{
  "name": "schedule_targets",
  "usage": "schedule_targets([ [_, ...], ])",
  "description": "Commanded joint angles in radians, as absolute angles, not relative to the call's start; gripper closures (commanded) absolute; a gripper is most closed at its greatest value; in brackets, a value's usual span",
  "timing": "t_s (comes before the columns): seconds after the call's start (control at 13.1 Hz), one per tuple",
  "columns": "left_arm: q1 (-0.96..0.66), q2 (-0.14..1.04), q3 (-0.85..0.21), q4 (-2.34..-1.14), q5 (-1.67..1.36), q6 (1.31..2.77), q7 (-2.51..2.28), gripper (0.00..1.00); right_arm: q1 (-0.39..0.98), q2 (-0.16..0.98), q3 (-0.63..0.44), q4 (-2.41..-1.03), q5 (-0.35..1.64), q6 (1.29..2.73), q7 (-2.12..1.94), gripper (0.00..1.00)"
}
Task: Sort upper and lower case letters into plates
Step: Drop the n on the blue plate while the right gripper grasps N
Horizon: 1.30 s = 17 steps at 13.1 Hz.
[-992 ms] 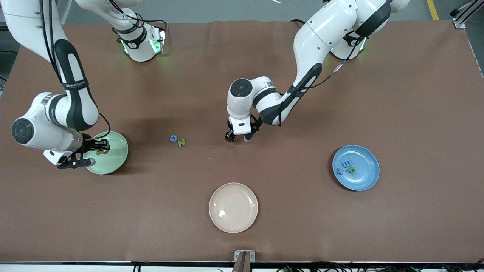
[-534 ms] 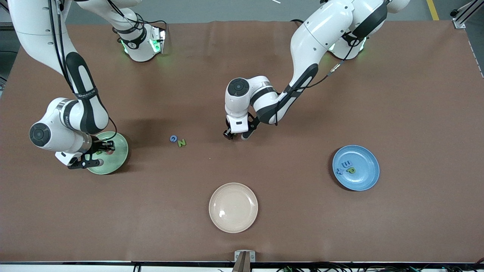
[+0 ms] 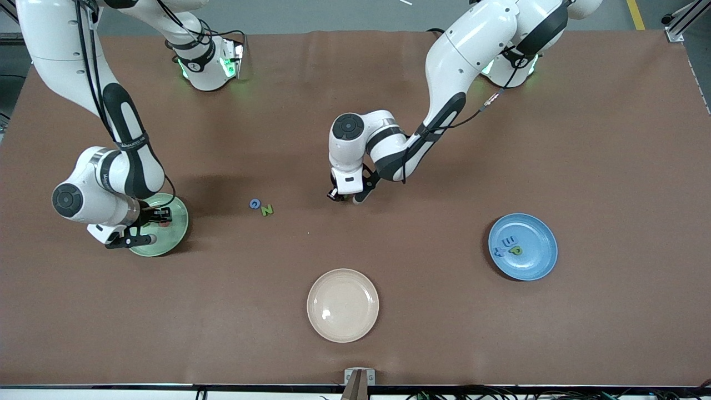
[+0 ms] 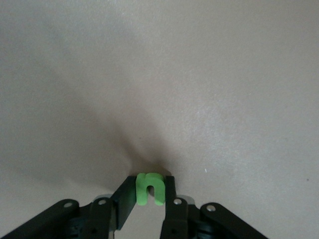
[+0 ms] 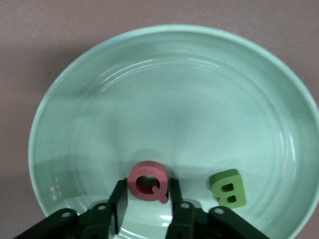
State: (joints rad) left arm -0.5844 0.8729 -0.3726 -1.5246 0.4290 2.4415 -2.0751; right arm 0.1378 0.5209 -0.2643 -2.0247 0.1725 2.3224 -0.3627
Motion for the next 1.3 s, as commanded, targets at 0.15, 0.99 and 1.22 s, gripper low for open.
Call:
schedule_targets([
  [0.15, -0.482, 0.78, -0.341, -1.514, 0.445, 2.355, -1.958, 0.99, 0.263, 0.355, -0.253, -1.991, 0.158, 2.085, -0.115, 0.02],
  [0.99, 0.016, 0.523, -0.363, -1.807, 0.439, 2.272, -1.091, 0.99, 0.699, 0.472, -0.249, -1.925, 0.16, 2.305, 0.212, 0.0],
  [1.22, 0.142, 0.511, -0.377, -1.861, 0.439, 2.275, -0.901, 0.96, 0.692, 0.497, -0.249, -1.928, 0.16, 2.33, 0.028, 0.0],
])
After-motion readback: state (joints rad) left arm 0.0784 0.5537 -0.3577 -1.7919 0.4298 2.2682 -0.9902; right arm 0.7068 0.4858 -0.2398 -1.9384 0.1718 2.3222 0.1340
